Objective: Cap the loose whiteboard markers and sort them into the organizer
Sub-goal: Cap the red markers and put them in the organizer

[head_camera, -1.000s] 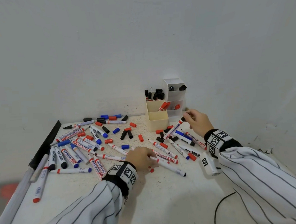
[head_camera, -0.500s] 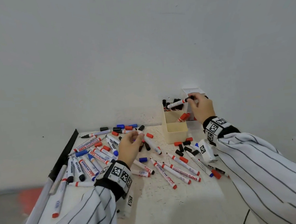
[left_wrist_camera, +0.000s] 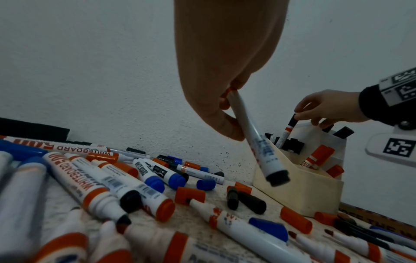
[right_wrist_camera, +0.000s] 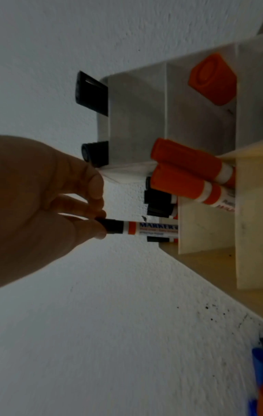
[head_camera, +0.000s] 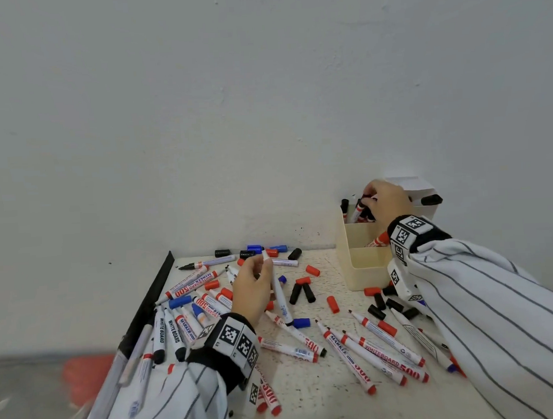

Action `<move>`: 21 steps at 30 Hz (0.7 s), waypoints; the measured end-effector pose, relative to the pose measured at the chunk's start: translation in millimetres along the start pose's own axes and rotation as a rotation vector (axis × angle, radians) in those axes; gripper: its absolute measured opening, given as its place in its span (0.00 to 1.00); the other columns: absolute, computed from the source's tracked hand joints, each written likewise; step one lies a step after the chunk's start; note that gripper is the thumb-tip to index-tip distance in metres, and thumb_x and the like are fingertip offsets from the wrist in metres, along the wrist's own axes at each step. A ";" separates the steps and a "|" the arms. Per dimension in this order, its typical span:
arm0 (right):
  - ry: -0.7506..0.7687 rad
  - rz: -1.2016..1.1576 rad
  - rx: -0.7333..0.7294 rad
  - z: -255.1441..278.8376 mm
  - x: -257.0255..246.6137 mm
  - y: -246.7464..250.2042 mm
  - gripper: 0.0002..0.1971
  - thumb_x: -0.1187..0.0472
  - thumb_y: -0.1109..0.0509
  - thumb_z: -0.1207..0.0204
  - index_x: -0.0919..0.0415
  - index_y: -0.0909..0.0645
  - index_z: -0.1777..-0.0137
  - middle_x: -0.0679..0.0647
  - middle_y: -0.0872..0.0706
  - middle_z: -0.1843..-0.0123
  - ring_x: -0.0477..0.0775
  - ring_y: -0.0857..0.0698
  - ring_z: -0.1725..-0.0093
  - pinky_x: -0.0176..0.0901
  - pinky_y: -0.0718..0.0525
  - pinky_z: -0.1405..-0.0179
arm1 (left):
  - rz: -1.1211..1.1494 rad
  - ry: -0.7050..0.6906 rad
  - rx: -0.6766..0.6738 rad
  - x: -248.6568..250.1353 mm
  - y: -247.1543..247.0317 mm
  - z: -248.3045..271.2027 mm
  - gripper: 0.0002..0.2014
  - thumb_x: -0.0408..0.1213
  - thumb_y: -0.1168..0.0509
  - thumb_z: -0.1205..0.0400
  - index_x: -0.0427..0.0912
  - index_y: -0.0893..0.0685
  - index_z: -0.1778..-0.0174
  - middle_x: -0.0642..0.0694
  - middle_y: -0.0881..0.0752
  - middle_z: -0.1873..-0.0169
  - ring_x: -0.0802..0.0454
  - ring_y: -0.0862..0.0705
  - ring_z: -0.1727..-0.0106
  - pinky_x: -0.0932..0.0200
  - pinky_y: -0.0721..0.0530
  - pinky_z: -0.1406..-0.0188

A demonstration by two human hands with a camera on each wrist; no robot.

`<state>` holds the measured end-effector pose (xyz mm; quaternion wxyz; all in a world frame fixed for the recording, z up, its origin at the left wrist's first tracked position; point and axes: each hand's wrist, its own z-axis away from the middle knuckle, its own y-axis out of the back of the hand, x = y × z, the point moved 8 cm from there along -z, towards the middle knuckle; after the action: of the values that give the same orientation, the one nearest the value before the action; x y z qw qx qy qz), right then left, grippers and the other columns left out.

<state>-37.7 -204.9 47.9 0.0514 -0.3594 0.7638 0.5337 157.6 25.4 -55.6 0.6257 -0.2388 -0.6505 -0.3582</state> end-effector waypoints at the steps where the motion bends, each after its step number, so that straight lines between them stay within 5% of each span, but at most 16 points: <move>1: 0.001 0.030 -0.039 0.7 0.2 -6.8 0.08 0.62 0.37 0.20 0.61 0.19 0.45 0.60 0.15 0.44 0.60 0.19 0.44 0.50 0.21 0.46 | -0.008 0.012 -0.003 -2.9 -0.8 -0.6 0.18 0.44 0.43 0.15 0.41 0.27 0.31 0.50 0.18 0.51 0.48 0.12 0.54 0.48 0.11 0.53; 5: 0.063 0.346 -0.253 13.3 1.6 -37.6 0.16 0.58 0.42 0.18 0.57 0.20 0.34 0.55 0.27 0.30 0.63 0.34 0.30 0.51 0.32 0.30 | -0.002 0.087 -0.057 -14.0 -6.3 -0.9 0.16 0.40 0.46 0.14 0.40 0.27 0.31 0.47 0.16 0.53 0.51 0.14 0.60 0.55 0.13 0.58; 7: 0.059 0.273 -0.249 16.9 0.3 -37.5 0.16 0.60 0.40 0.19 0.58 0.20 0.34 0.56 0.30 0.29 0.62 0.37 0.28 0.50 0.35 0.28 | -0.032 0.129 -0.104 -20.1 -12.3 -0.9 0.15 0.36 0.47 0.13 0.39 0.26 0.32 0.46 0.17 0.54 0.52 0.17 0.63 0.56 0.15 0.59; 9: 0.074 0.020 -0.176 20.9 -6.7 -24.9 0.12 0.65 0.38 0.21 0.61 0.17 0.41 0.58 0.24 0.36 0.58 0.29 0.34 0.42 0.29 0.35 | -0.090 0.148 -0.148 -24.1 -19.0 0.6 0.15 0.34 0.45 0.15 0.39 0.25 0.33 0.47 0.18 0.57 0.54 0.20 0.65 0.60 0.18 0.62; 11: 0.091 -0.197 -0.208 32.1 -16.0 -14.4 0.09 0.68 0.38 0.22 0.59 0.17 0.51 0.55 0.18 0.50 0.53 0.21 0.50 0.30 0.25 0.55 | -0.140 0.143 -0.186 -26.3 -25.3 3.2 0.16 0.33 0.43 0.16 0.41 0.25 0.32 0.47 0.19 0.59 0.53 0.21 0.63 0.59 0.18 0.61; 14: 0.118 -0.147 -0.531 67.9 -22.3 -22.8 0.08 0.67 0.38 0.21 0.55 0.20 0.53 0.42 0.21 0.61 0.46 0.21 0.60 0.26 0.29 0.67 | -0.220 0.104 -0.205 -26.4 -31.3 8.5 0.20 0.31 0.40 0.18 0.43 0.26 0.29 0.46 0.18 0.49 0.47 0.17 0.50 0.50 0.16 0.43; 17: 0.081 0.068 -0.823 115.7 1.5 -50.5 0.09 0.63 0.38 0.21 0.54 0.19 0.45 0.46 0.19 0.52 0.45 0.21 0.57 0.31 0.24 0.57 | -0.224 0.099 -0.206 -26.6 -32.3 15.7 0.24 0.30 0.38 0.19 0.44 0.28 0.26 0.45 0.20 0.41 0.50 0.15 0.52 0.57 0.14 0.50; 21: 0.005 0.190 -0.852 150.3 39.8 -73.6 0.16 0.64 0.39 0.20 0.53 0.21 0.34 0.48 0.19 0.36 0.47 0.21 0.41 0.36 0.25 0.36 | -0.203 0.107 -0.222 -28.7 -27.8 28.4 0.25 0.30 0.40 0.18 0.44 0.32 0.23 0.45 0.22 0.35 0.53 0.13 0.65 0.65 0.17 0.71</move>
<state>-68.5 -109.2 -91.6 -0.1525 -0.2782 0.5053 0.8025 121.2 33.6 -87.4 0.5898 -0.2204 -0.5934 -0.5015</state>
